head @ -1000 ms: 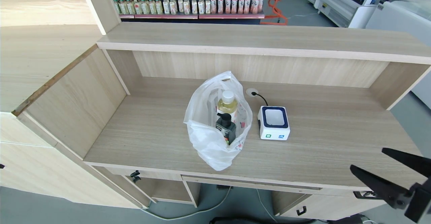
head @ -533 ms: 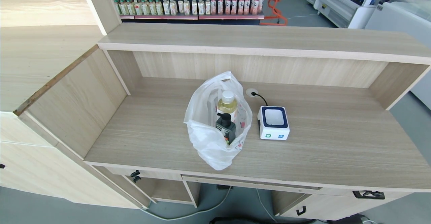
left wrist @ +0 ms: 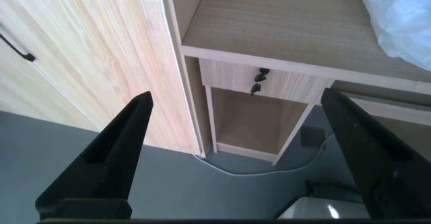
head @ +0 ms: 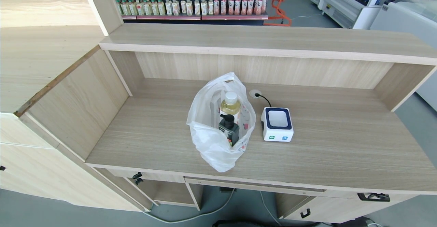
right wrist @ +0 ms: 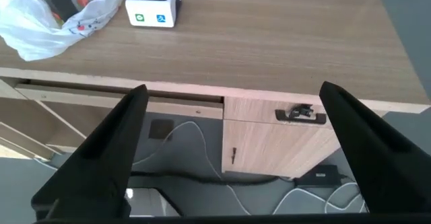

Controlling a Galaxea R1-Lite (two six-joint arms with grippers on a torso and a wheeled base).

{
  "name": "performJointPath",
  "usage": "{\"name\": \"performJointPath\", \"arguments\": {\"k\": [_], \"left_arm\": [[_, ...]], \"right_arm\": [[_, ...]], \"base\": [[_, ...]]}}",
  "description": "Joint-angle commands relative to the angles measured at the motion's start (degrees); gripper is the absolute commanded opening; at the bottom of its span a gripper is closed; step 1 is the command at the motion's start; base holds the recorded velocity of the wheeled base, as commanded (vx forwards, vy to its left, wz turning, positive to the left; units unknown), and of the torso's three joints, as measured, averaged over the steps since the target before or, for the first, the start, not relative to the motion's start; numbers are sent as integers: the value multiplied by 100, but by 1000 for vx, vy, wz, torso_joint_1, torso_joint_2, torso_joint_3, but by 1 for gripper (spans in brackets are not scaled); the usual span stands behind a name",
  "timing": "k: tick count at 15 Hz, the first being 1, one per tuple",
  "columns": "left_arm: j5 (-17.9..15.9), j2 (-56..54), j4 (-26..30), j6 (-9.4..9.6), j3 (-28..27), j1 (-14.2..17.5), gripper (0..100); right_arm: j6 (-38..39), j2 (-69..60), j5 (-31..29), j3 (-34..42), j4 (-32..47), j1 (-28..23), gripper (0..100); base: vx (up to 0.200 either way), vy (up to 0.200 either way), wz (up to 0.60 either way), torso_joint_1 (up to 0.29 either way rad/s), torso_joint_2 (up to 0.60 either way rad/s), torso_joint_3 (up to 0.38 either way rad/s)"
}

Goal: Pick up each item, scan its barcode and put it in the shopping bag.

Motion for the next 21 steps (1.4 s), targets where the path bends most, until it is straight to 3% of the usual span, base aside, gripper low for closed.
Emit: {"name": "performJointPath", "arguments": {"k": [1,2,7,9,15,21], "left_arm": [[3,6,0,0,0,1,100],[3,-2,0,0,0,1,100],[3,6,0,-9,0,1,100],[-5,33,8,70,0,1,100],[-5,6,8,88,0,1,100],[3,6,8,70,0,1,100]], "right_arm": [[3,0,-2,0,16,2,100],[-6,0,15,0,16,2,0],[231,0,-20,0,25,-7,0],[231,0,-20,0,25,-7,0],[231,0,-20,0,25,-7,0],[231,0,-20,0,25,-7,0]], "base": [[0,0,0,0,0,0],[0,0,0,0,0,0],[0,0,0,0,0,0],[0,0,0,0,0,0],[200,-200,0,3,0,1],[0,0,0,0,0,0]]}}
